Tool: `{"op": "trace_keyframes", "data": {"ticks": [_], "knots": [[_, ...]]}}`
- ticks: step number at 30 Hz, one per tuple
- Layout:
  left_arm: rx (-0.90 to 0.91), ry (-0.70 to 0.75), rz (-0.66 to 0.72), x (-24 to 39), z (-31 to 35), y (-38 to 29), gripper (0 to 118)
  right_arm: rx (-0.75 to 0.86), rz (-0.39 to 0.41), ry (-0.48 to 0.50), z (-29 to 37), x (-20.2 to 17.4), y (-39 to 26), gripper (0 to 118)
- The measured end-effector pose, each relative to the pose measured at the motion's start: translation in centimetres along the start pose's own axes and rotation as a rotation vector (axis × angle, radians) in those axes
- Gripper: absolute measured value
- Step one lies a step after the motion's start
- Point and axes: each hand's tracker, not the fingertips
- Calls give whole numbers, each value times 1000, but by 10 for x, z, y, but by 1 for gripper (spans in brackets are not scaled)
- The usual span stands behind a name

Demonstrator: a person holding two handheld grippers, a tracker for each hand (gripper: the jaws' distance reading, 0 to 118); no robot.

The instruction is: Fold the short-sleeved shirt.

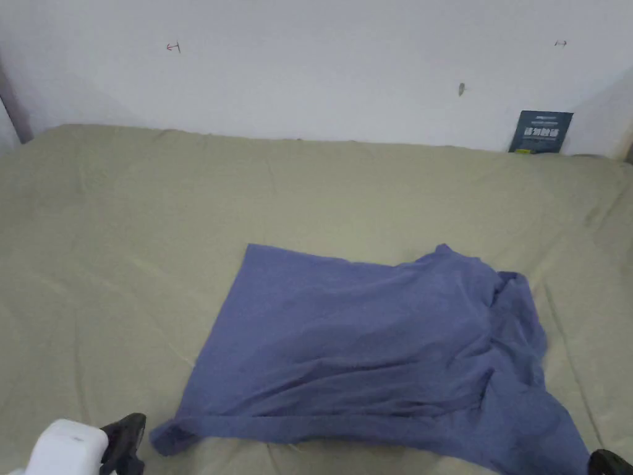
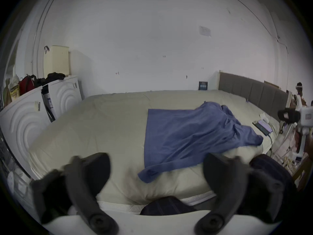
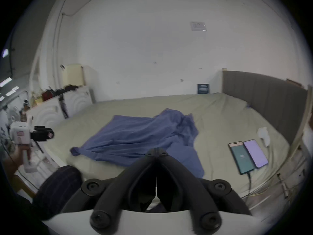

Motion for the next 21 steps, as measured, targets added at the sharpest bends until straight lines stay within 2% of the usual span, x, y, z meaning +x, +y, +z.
{"op": "trace_keyframes", "data": {"ticks": [1, 2, 3, 5, 6, 7, 8, 9, 10, 11, 13, 14, 15, 16, 17, 20, 21], "knots": [[-19, -36, -6, -5, -9, -5, 0, -26, -13, 105, -1, 6, 1, 0], [-84, -94, 25, -9, -18, -6, 0, -39, -26, 105, -2, 9, 2, 0], [-135, -103, 70, -15, -31, -8, 0, -32, -11, 61, -5, -1, 0, 0], [-137, -82, 49, -19, -50, -16, 0, -55, 34, 60, -14, -12, -2, 0], [-151, -47, 27, -20, -63, -20, 0, -62, 30, 47, -16, -12, -3, 0], [-157, -54, 29, -14, -65, -11, 9, -64, 6, 55, -17, -7, -5, 0], [-179, -76, 37, -16, -75, -11, 60, -74, -17, 60, -17, -3, -7, 0], [-211, -100, 48, -16, -89, -10, 106, -82, -29, 50, -19, -2, -7, 0], [-275, -108, 39, -15, -103, -13, 118, -83, -32, 42, -21, 0, -8, 0], [-239, -106, 31, -14, -108, -14, 114, -88, -34, 34, -23, 1, -9, 0], [-303, -99, -16, -11, -128, -13, 107, -94, -38, 20, -21, 8, -10, 0], [-307, -102, -22, -10, -135, -13, 95, -100, -38, 11, -22, 10, -11, 0], [-310, -100, -26, -8, -136, -17, 66, -115, -33, -2, -25, 13, -11, 0], [-341, -89, -33, -7, -142, -17, 16, -130, -12, -24, -25, 12, -12, 0], [-369, -70, -40, -6, -146, -17, 0, -152, 3, -52, -29, 14, -13, 1], [-367, -137, 26, -16, -156, -17, 0, -253, 67, -172, -56, 17, -12, 7], [-336, -137, 50, -19, -154, -16, 0, -298, 59, -148, -69, 24, -15, 33]]}}
